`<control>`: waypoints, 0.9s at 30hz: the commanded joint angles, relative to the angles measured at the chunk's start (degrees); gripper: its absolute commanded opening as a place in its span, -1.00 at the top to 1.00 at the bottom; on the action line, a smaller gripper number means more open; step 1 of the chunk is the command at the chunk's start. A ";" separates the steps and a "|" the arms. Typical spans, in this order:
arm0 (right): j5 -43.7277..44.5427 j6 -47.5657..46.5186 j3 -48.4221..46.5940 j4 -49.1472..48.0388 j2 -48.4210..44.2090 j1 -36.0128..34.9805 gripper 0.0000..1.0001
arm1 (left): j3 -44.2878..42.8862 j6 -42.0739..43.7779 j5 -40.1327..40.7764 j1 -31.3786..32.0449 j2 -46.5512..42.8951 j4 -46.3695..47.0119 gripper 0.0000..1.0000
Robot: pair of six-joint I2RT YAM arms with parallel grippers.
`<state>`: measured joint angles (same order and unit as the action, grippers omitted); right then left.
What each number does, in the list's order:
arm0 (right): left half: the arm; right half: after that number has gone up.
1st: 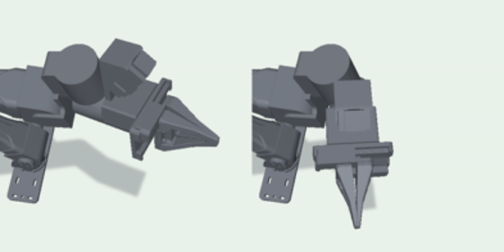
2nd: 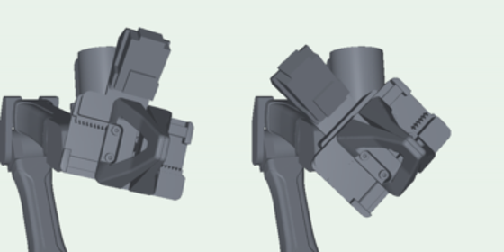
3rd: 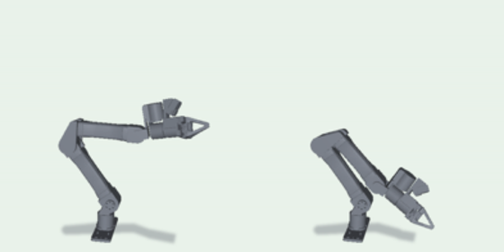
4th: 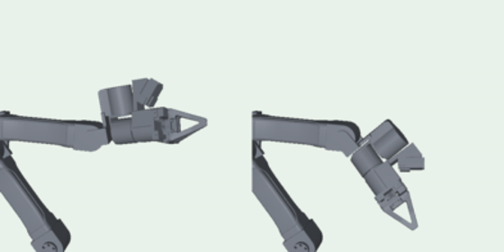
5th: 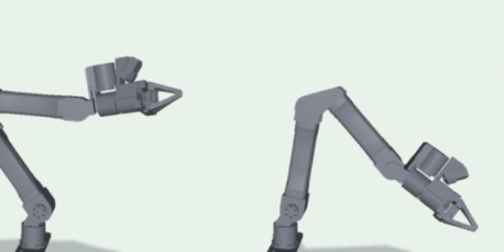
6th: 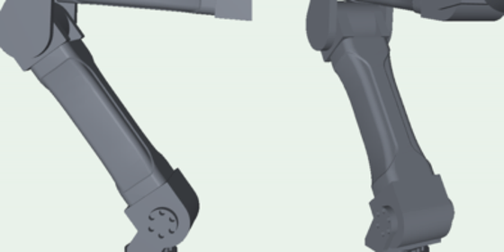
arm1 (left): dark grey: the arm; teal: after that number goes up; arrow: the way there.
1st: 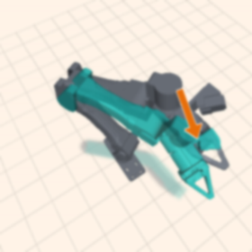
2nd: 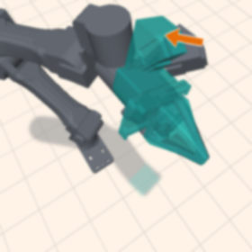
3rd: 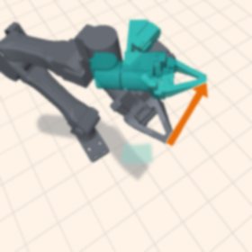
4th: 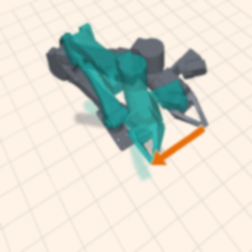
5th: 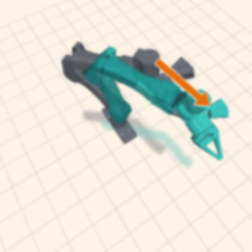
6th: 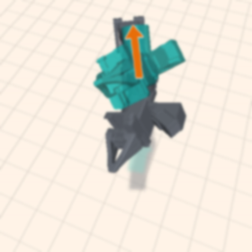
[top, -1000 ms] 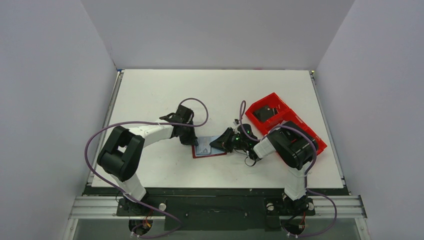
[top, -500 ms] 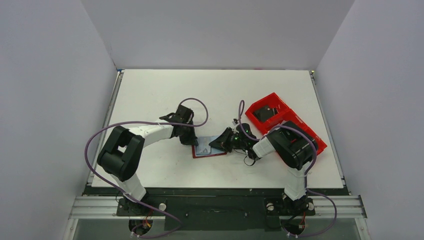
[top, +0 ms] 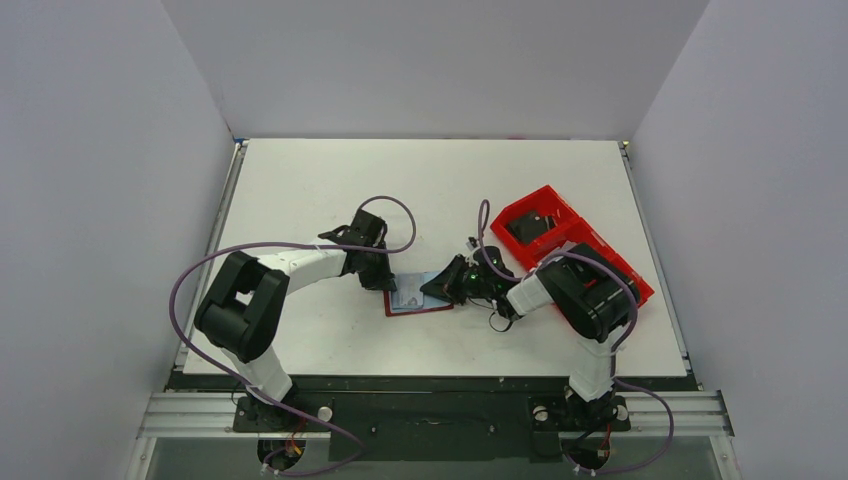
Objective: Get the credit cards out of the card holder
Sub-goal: Remove the credit card from the card holder.
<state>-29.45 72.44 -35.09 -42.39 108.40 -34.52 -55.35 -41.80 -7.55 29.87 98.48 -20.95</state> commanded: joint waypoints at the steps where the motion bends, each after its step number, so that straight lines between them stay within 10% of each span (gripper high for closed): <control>1: 2.09 -2.65 0.98 1.33 -3.63 1.04 1.00 | 3.14 1.92 6.72 -0.48 5.28 -4.93 1.00; 27: 2.10 -5.67 2.31 6.58 -5.98 3.50 1.00 | 2.95 2.33 6.77 -0.97 5.22 -5.10 1.00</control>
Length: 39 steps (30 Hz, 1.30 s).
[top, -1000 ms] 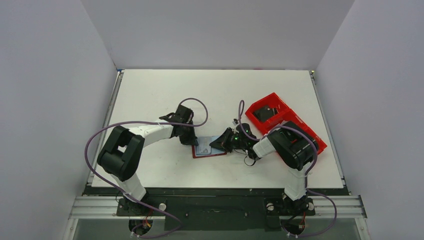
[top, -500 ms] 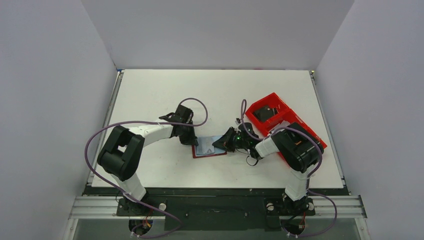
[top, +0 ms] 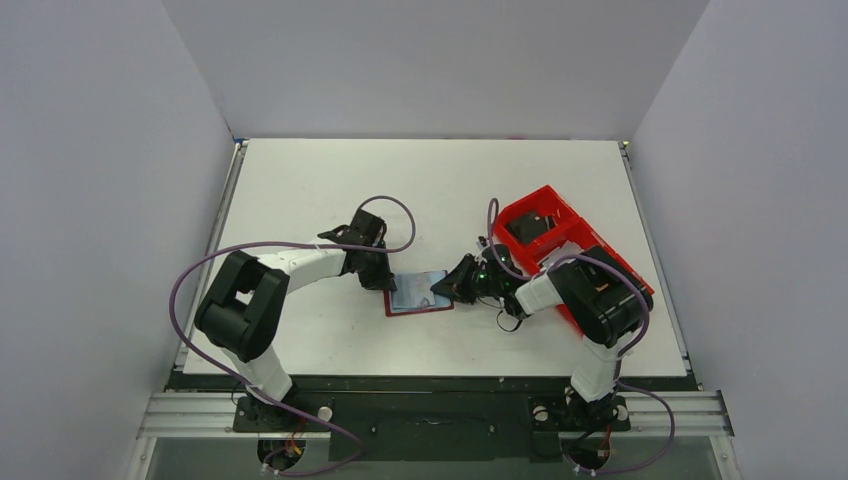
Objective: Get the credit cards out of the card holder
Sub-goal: Remove the credit card from the card holder.
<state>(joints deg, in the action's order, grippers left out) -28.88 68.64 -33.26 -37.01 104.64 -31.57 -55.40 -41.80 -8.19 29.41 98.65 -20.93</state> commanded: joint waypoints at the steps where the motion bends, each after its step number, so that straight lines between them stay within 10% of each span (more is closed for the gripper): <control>1: 1.54 -1.90 0.47 1.35 -2.42 0.59 1.00 | 2.94 2.36 7.44 -0.56 5.06 -5.06 1.00; 28: 1.02 -7.44 2.47 10.20 -11.17 5.38 1.00 | -0.38 2.91 6.03 -0.49 1.34 -6.43 0.98; 39: -0.60 -4.98 0.99 10.07 -13.58 5.29 1.00 | -11.29 3.78 1.94 -0.71 -5.04 -11.61 0.23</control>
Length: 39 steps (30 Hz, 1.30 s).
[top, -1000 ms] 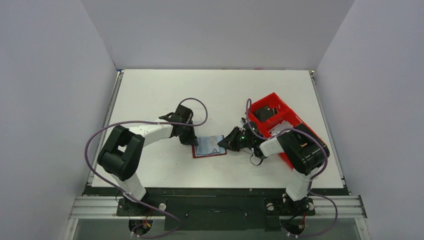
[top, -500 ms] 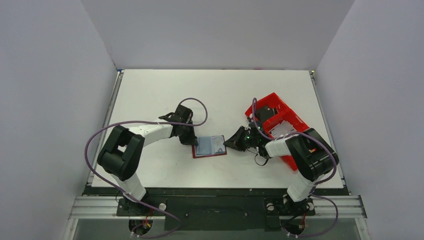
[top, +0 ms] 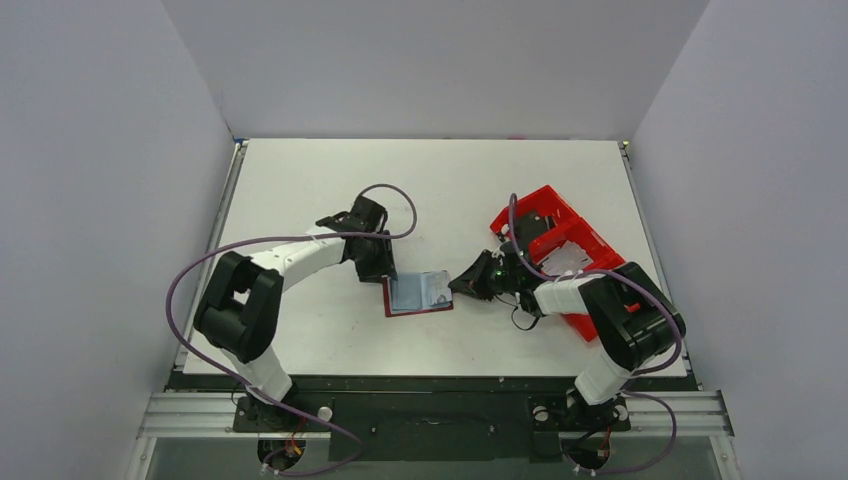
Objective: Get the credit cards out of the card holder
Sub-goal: Remove the credit card from the card holder, then place the credit card in the storage box.
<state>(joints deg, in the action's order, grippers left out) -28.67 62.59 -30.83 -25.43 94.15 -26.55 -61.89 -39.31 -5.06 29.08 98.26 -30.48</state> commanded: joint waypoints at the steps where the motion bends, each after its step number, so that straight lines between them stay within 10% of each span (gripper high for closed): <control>1: -1.12 1.37 -1.52 -1.66 -3.27 0.31 1.00 | -5.26 1.22 -2.79 -0.46 -4.96 -1.96 0.21; 21: -3.50 8.03 -5.64 -0.93 -12.76 0.09 1.00 | 7.02 -14.38 -33.12 -4.53 -8.37 26.43 0.05; 39: -4.74 12.92 -6.88 -3.39 -15.81 -1.51 1.00 | 14.36 -28.67 -41.39 -5.79 -9.73 50.19 0.06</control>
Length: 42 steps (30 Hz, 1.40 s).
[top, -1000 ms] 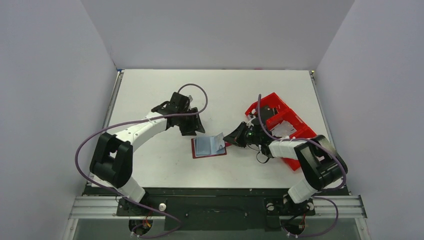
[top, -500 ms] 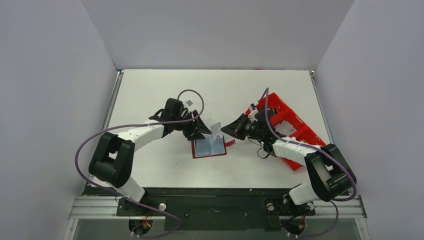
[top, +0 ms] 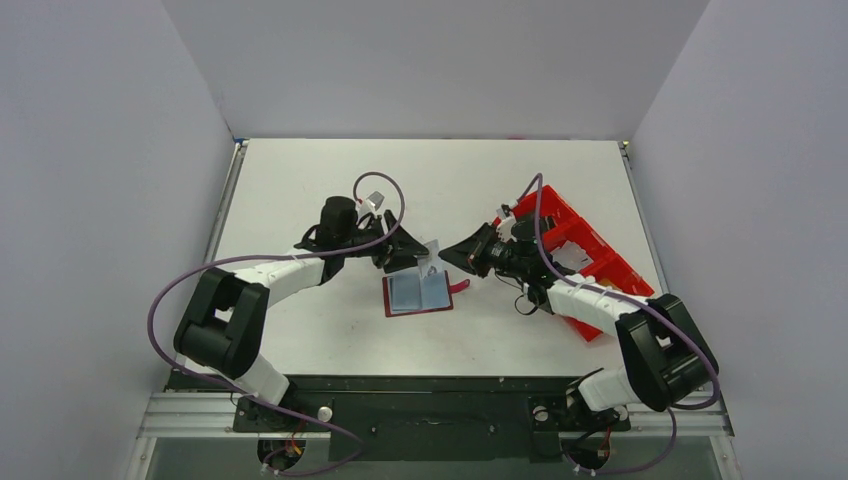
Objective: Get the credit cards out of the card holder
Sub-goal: Place the credit card in the storage box.
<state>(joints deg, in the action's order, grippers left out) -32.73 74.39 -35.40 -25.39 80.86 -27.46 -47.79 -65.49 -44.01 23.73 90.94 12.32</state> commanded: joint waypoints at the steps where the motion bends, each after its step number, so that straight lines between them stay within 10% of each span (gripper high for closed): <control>1: -0.67 1.18 -2.35 -3.44 -2.74 -0.63 1.00 | 0.30 -2.63 -2.46 -0.48 -2.42 7.73 0.12; 17: -0.12 0.63 -2.17 -3.10 -2.98 -1.89 1.00 | 1.56 -6.65 -3.61 -0.52 -3.59 12.72 1.00; 24: -0.28 0.55 -1.96 -3.67 -3.02 -1.83 1.00 | 2.05 -9.10 -4.26 -0.60 -3.92 15.04 1.00; 34: -1.37 1.74 -2.22 -6.80 -3.38 -2.42 0.48 | 3.42 -13.24 -5.13 -0.69 -3.92 20.36 1.00; 42: -1.16 2.05 -1.87 -7.26 -4.14 -2.42 0.99 | 3.93 -13.38 -5.47 -0.87 -4.59 20.91 1.00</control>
<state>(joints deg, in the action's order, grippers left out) -33.74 76.71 -35.70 -29.56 78.98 -29.69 -44.25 -78.67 -48.07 23.03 88.66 28.73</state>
